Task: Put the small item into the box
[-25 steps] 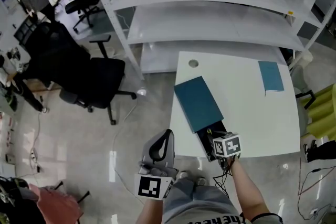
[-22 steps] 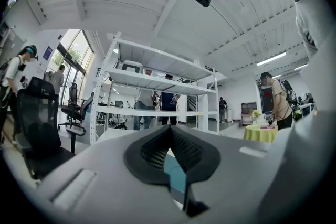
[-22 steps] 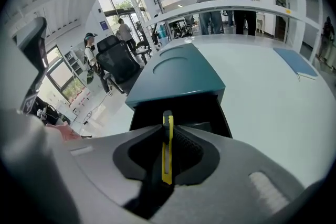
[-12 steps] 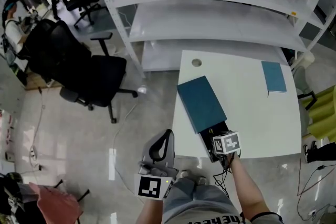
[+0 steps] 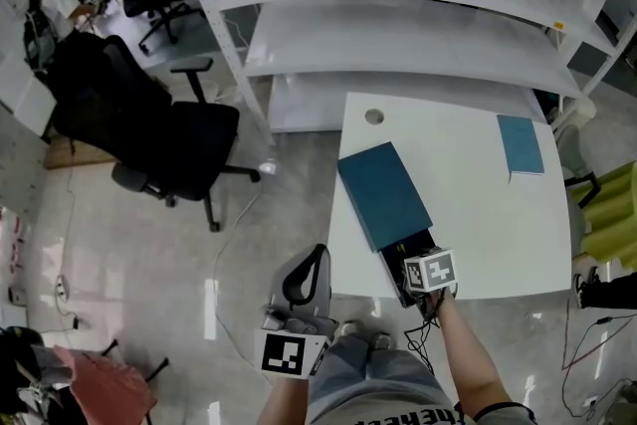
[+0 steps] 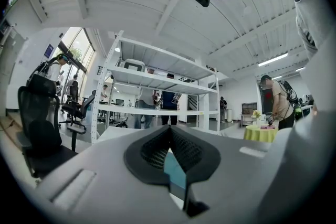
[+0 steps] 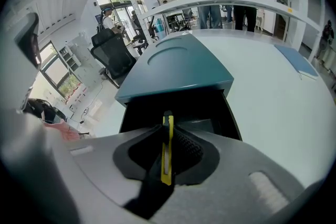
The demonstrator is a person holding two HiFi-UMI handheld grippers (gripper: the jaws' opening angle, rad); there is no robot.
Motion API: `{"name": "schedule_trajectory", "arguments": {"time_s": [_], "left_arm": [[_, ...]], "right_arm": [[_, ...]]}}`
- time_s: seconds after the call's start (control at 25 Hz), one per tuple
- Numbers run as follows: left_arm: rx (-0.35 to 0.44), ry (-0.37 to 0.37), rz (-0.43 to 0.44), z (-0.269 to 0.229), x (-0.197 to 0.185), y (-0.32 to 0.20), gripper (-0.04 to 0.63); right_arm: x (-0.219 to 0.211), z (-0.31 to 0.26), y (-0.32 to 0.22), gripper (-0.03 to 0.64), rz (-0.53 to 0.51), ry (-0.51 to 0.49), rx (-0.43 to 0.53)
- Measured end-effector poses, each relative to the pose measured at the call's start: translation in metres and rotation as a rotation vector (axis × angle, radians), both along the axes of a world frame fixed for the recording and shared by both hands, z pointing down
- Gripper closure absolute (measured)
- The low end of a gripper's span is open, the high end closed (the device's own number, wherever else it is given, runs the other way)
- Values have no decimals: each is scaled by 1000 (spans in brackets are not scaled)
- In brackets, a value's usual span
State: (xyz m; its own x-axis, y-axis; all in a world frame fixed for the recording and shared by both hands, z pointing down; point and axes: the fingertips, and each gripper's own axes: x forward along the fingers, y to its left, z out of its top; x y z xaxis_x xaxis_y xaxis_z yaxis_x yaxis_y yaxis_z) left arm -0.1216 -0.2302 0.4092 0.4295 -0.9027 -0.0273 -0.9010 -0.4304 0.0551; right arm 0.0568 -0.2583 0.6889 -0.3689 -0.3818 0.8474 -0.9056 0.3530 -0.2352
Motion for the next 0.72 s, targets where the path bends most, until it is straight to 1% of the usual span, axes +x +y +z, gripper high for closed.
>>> {"name": "schedule_trajectory", "arguments": {"time_s": [0.28, 0.36, 0.44, 0.56, 0.64, 0.72], "left_arm": [[1, -1, 12, 0, 4, 1, 584], [2, -4, 15, -1, 5, 2, 584], [4, -5, 17, -2, 6, 3, 584], [8, -8, 22, -3, 8, 4, 584], [9, -11, 27, -4, 10, 5, 584], [13, -12, 33, -6, 13, 7, 584]], "right_arm": [[-1, 0, 0, 545, -7, 9, 11], [-1, -2, 0, 524, -6, 4, 22], [-2, -5, 0, 517, -2, -10, 34], [-6, -14, -1, 517, 5, -49, 60], [-3, -18, 0, 518, 15, -56, 76], [-1, -24, 1, 540, 22, -65, 98]]}}
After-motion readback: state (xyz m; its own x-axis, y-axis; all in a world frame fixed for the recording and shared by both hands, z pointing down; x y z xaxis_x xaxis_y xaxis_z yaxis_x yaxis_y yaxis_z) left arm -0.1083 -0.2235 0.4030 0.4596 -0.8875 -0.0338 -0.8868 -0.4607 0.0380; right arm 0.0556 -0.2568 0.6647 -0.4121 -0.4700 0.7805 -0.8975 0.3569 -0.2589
